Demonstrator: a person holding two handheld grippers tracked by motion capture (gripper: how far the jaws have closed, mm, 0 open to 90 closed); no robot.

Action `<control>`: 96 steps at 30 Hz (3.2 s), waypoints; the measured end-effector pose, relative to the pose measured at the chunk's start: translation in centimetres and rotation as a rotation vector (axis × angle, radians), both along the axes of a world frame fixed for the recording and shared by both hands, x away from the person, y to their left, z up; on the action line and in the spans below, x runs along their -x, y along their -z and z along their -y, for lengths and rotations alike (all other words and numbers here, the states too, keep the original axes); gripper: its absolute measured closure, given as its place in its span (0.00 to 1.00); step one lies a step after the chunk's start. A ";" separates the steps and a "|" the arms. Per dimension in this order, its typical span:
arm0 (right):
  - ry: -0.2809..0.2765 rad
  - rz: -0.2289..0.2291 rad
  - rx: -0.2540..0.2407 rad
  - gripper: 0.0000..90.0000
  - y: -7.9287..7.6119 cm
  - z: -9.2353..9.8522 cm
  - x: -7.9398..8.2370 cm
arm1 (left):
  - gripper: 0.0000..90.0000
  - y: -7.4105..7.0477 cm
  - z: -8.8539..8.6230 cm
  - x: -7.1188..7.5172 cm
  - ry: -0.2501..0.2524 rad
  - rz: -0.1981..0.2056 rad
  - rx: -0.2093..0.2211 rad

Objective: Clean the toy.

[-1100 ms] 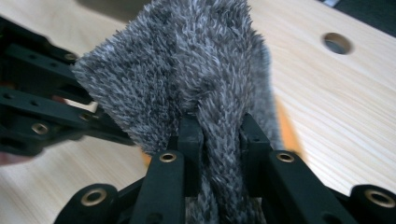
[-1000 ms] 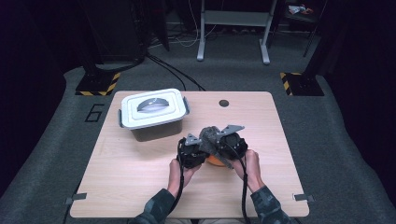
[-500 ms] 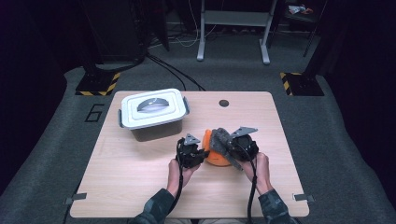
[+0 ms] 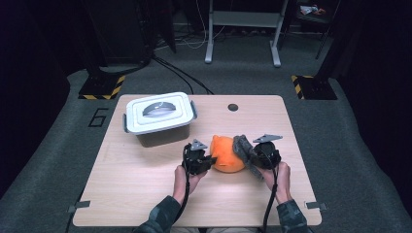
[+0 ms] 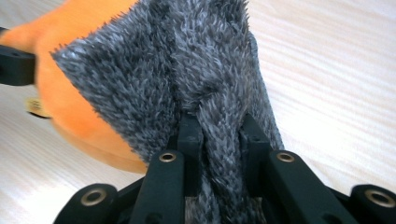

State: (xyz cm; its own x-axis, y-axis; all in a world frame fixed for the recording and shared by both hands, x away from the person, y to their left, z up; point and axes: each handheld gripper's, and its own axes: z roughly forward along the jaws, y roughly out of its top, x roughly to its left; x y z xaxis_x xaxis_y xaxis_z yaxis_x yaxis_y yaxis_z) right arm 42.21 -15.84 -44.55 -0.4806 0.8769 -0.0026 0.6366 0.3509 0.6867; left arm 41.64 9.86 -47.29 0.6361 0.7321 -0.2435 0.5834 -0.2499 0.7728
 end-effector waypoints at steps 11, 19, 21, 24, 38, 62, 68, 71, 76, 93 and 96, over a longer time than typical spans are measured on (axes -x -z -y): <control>0.057 -0.088 -0.020 0.83 2.8 1.5 -1.4 | 0.90 0.2 -0.1 -0.1 0.000 0.000 -0.008; 0.071 -0.160 -0.007 0.83 5.2 1.4 -2.2 | 0.90 0.2 -0.1 -0.1 0.002 0.000 -0.010; 0.075 -0.162 -0.011 0.83 5.1 1.5 -2.2 | 0.90 0.2 -0.1 -0.1 0.000 -0.002 -0.007; 0.087 -0.153 -0.008 0.83 4.8 2.0 -2.0 | 0.90 0.2 -0.2 -0.1 -0.005 -0.005 -0.003; -0.016 0.030 -0.028 0.83 -1.9 -0.5 1.0 | 0.88 0.3 -0.4 -0.2 0.000 -0.001 0.001; -0.009 -0.016 -0.023 0.83 -0.4 -0.8 -1.8 | 0.77 1.8 0.5 -0.6 0.064 0.088 -0.049; 0.006 0.019 -0.027 0.83 -1.2 -0.8 -1.4 | 0.88 1.0 0.4 -0.7 0.051 0.058 -0.004; -0.002 0.038 -0.033 0.83 -2.1 -0.7 -0.9 | 0.90 0.6 0.3 -0.7 0.044 0.035 0.040; -0.090 0.096 -0.018 0.83 -5.0 -2.9 1.0 | 0.91 -1.4 0.3 -0.3 0.046 -0.003 0.088; -0.114 0.053 0.054 0.84 -2.1 -5.2 -0.2 | 0.91 -0.1 -0.2 -0.6 0.014 -0.046 0.107; -0.067 0.040 0.048 0.84 -1.5 -3.7 -0.5 | 0.90 0.0 -0.3 -0.6 0.019 -0.038 0.109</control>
State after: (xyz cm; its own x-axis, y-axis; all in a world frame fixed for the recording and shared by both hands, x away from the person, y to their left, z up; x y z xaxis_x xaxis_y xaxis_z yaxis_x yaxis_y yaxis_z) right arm 42.72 -12.13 -43.02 -0.5368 0.8413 -0.0640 0.5831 0.4247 0.6925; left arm 42.26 10.13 -47.29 0.6388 0.6878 -0.3447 0.6083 -0.1773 0.7736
